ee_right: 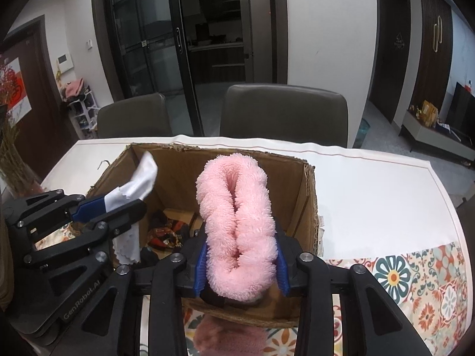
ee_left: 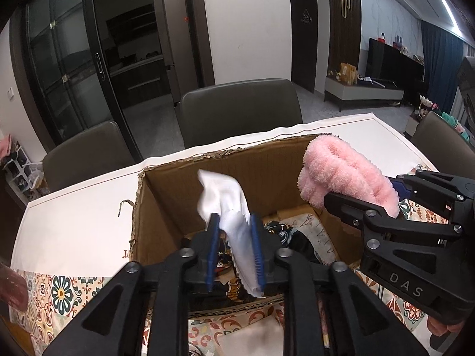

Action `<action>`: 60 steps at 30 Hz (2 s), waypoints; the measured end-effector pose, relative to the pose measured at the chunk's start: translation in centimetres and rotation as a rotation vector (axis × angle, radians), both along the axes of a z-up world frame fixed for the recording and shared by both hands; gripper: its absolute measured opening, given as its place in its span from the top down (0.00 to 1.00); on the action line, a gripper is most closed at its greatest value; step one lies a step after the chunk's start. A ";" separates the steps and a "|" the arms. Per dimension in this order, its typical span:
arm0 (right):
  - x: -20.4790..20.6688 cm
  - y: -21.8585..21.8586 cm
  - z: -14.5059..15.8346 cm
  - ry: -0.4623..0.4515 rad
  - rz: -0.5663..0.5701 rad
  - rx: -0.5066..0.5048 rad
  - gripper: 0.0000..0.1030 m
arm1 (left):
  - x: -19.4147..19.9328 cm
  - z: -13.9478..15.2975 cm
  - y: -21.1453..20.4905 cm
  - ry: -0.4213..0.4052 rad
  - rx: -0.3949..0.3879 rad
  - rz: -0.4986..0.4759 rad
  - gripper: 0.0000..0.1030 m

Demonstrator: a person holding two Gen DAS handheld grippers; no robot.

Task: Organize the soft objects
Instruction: 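Open both tools to drop the headband and cloth into the box, then move both tools back toward the patterned mitt and dark hair tie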

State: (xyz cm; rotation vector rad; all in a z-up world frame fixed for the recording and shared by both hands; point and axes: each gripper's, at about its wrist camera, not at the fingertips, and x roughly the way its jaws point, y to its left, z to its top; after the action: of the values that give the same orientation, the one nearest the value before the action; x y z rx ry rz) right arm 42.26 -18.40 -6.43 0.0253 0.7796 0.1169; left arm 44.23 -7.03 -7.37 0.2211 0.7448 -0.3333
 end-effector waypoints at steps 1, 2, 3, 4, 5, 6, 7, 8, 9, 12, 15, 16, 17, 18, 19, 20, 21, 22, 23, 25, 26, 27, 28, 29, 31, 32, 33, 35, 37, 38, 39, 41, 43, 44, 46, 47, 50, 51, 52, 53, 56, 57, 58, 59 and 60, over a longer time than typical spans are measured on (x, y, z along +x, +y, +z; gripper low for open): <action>0.0 -0.1 -0.1 0.003 -0.002 0.003 0.59 | 0.0 0.0 0.0 0.004 -0.003 -0.003 0.71; 0.0 -0.3 -0.1 0.007 -0.002 0.011 0.54 | 0.0 0.0 0.1 0.005 -0.005 -0.005 0.68; -0.1 -0.4 -0.1 0.008 -0.004 0.015 0.52 | -0.1 0.1 0.2 0.004 -0.007 -0.007 0.66; -0.2 -0.5 -0.1 0.008 -0.006 0.019 0.49 | -0.2 0.1 0.2 0.004 -0.007 -0.008 0.65; -0.2 -0.5 0.0 0.006 -0.011 0.021 0.47 | -0.2 0.1 0.2 0.004 -0.006 -0.007 0.63; -0.3 -0.6 0.1 0.005 -0.015 0.019 0.47 | -0.3 0.1 0.3 0.005 -0.008 -0.007 0.61; -0.3 -0.7 0.2 0.002 -0.021 0.020 0.46 | -0.2 0.1 0.4 0.008 -0.011 -0.007 0.59; -0.5 -0.8 0.3 0.000 -0.028 0.024 0.44 | -0.3 0.2 0.5 0.010 -0.015 -0.007 0.57; -0.5 -0.9 0.5 -0.001 -0.033 0.028 0.44 | -0.4 0.3 0.6 0.012 -0.019 -0.007 0.55; -0.9 -1.3 1.0 -0.014 -0.046 0.039 0.42 | -0.7 0.5 0.8 0.009 -0.024 -0.005 0.46; -1.5 -1.3 1.7 -0.034 -0.059 0.041 0.42 | -1.4 1.0 1.1 -0.006 -0.025 -0.001 0.41; -1.8 -1.4 2.1 -0.044 -0.065 0.044 0.42 | -1.7 1.2 1.2 -0.011 -0.025 0.003 0.40; -2.1 -1.4 2.4 -0.052 -0.069 0.044 0.42 | -2.0 1.6 1.4 -0.019 -0.027 0.009 0.37; -2.4 -1.4 2.7 -0.061 -0.074 0.044 0.42 | -2.3 1.8 1.5 -0.026 -0.026 0.017 0.35; -2.8 -1.5 3.0 -0.071 -0.078 0.045 0.42 | -2.8 2.2 1.6 -0.039 -0.024 0.028 0.34; -3.2 -1.4 3.4 -0.082 -0.082 0.044 0.42 | -3.1 2.5 1.7 -0.051 -0.021 0.034 0.32; -3.5 -1.3 3.8 -0.089 -0.084 0.043 0.42 | -3.5 2.8 1.9 -0.066 -0.017 0.043 0.29; -4.0 -1.2 4.2 -0.101 -0.088 0.043 0.42 | -4.1 3.2 2.2 -0.084 -0.017 0.053 0.27; -4.3 -1.3 4.5 -0.111 -0.089 0.042 0.42 | -4.5 3.6 2.4 -0.097 -0.018 0.062 0.25; -5.0 -1.1 5.1 -0.128 -0.091 0.042 0.42 | -5.4 4.4 2.9 -0.124 -0.029 0.081 0.22; -5.4 -0.9 5.4 -0.136 -0.090 0.044 0.42 | -5.7 4.7 3.2 -0.134 -0.033 0.090 0.19; -5.9 -0.8 5.6 -0.142 -0.089 0.046 0.42 | -6.3 5.1 3.5 -0.148 -0.039 0.103 0.19; -6.2 -0.7 5.9 -0.146 -0.087 0.048 0.42 | -6.7 5.4 3.8 -0.160 -0.048 0.112 0.19; -6.7 -0.5 6.2 -0.154 -0.083 0.050 0.42 | -7.0 5.8 4.2 -0.169 -0.054 0.118 0.19; -7.4 -0.2 6.5 -0.166 -0.075 0.052 0.42 | -8.0 6.4 4.7 -0.189 -0.065 0.132 0.18; -7.9 0.1 6.7 -0.172 -0.064 0.052 0.41 | -8.6 6.7 5.0 -0.198 -0.069 0.137 0.17; -8.2 0.3 6.8 -0.173 -0.057 0.052 0.39 | -9.0 6.8 5.2 -0.205 -0.072 0.140 0.17; -9.0 0.8 7.1 -0.188 -0.046 0.052 0.36 | -10.0 7.1 5.6 -0.218 -0.073 0.150 0.17; -9.8 1.2 7.4 -0.200 -0.045 0.039 0.36 | -11.1 7.1 6.1 -0.222 -0.074 0.159 0.16; -10.1 1.4 7.4 -0.203 -0.043 0.035 0.36 | -11.5 7.1 6.4 -0.222 -0.074 0.162 0.16; -10.5 1.4 7.4 -0.205 -0.043 0.033 0.36 | -12.0 6.9 6.5 -0.221 -0.072 0.165 0.16; -11.2 1.7 7.3 -0.206 -0.046 0.033 0.36 | -12.9 6.6 7.1 -0.215 -0.074 0.178 0.16; -11.7 1.9 7.2 -0.199 -0.044 0.046 0.36 | -13.7 6.3 7.6 -0.204 -0.083 0.188 0.16; -11.9 2.0 7.1 -0.192 -0.040 0.059 0.36 | -14.1 6.1 7.8 -0.199 -0.086 0.192 0.16; -12.4 2.3 6.8 -0.181 -0.038 0.070 0.36 | -14.8 5.8 8.3 -0.188 -0.091 0.206 0.16; -12.7 2.4 6.6 -0.180 -0.040 0.069 0.36 | -15.2 5.6 8.5 -0.187 -0.090 0.209 0.16; -13.8 2.9 6.0 -0.176 -0.049 0.070 0.36 | -16.5 5.1 8.9 -0.191 -0.082 0.222 0.16; -14.1 3.0 5.9 -0.173 -0.046 0.071 0.36 | -16.9 5.0 9.0 -0.191 -0.083 0.223 0.16; -14.3 3.1 5.7 -0.170 -0.044 0.071 0.36 | -17.3 4.9 9.1 -0.193 -0.080 0.226 0.16; -14.6 3.2 5.5 -0.168 -0.045 0.071 0.36 | -17.7 4.7 9.3 -0.196 -0.076 0.231 0.16; -15.4 3.6 4.9 -0.156 -0.044 0.074 0.36 | -18.7 4.1 9.8 -0.192 -0.069 0.244 0.15; -15.7 3.8 4.8 -0.154 -0.042 0.076 0.36 | -18.8 4.0 10.0 -0.190 -0.069 0.245 0.15; -16.0 3.9 4.6 -0.152 -0.041 0.075 0.36 | -19.1 3.8 10.2 -0.187 -0.063 0.248 0.15; -16.3 4.1 4.3 -0.150 -0.043 0.070 0.36 | -19.4 3.7 10.3 -0.186 -0.060 0.249 0.15; -16.6 4.1 4.1 -0.149 -0.043 0.071 0.36 | -19.6 3.5 10.4 -0.184 -0.061 0.249 0.15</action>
State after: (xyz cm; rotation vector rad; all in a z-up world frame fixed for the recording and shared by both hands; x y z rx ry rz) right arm 25.66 -14.28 -2.29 0.0996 0.6252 0.1039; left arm 24.59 3.41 -3.87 0.0982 0.5718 -0.0965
